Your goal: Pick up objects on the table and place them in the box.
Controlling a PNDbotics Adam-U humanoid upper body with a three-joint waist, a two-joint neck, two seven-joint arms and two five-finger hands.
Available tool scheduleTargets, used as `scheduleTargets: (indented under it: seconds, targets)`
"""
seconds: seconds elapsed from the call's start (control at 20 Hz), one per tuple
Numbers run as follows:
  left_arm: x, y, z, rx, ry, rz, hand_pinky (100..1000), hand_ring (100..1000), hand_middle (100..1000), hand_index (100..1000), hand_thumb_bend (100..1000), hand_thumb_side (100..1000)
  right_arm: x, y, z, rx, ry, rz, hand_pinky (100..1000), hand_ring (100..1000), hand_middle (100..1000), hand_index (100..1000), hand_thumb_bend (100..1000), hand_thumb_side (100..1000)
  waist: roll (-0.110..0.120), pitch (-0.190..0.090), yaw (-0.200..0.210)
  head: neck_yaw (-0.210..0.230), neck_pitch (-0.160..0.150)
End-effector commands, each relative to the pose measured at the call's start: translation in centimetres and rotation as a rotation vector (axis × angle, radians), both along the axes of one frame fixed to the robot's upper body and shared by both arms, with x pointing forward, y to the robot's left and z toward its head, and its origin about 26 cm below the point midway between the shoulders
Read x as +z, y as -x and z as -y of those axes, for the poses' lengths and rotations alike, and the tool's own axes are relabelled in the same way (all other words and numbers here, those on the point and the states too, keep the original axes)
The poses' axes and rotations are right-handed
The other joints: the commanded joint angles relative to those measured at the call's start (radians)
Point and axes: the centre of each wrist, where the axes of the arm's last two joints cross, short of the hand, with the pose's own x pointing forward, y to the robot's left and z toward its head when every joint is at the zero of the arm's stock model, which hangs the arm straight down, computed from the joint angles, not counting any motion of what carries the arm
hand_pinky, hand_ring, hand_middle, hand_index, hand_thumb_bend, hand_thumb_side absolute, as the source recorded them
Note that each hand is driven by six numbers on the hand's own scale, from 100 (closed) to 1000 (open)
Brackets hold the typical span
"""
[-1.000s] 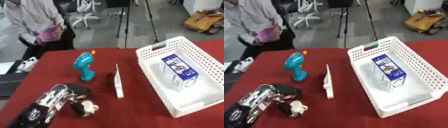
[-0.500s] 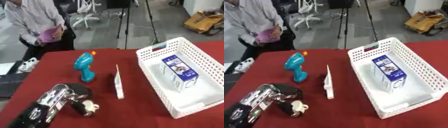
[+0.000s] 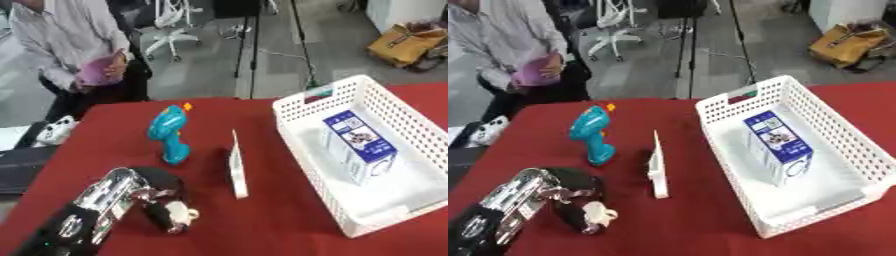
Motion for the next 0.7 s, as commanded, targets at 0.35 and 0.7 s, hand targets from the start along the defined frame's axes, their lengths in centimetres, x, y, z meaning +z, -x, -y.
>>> scheduleTargets:
  seconds: [0.35, 0.7]
  targets:
    - [-0.88, 0.12, 0.40, -0.067, -0.010, -0.046, 409, 666, 879, 833, 584, 749, 0.89, 0.29, 0.07, -0.001, 0.019, 0.029, 758, 700, 533, 598, 100, 387, -0.008, -0.010, -0.002, 0.003, -0.006]
    - [-1.30, 0.20, 0.61, -0.074, 0.011, -0.064, 347, 597, 831, 815, 517, 717, 0.89, 0.30, 0.09, 0.000, 0.020, 0.030, 758, 700, 533, 598, 100, 387, -0.007, -0.010, -0.003, 0.003, -0.005]
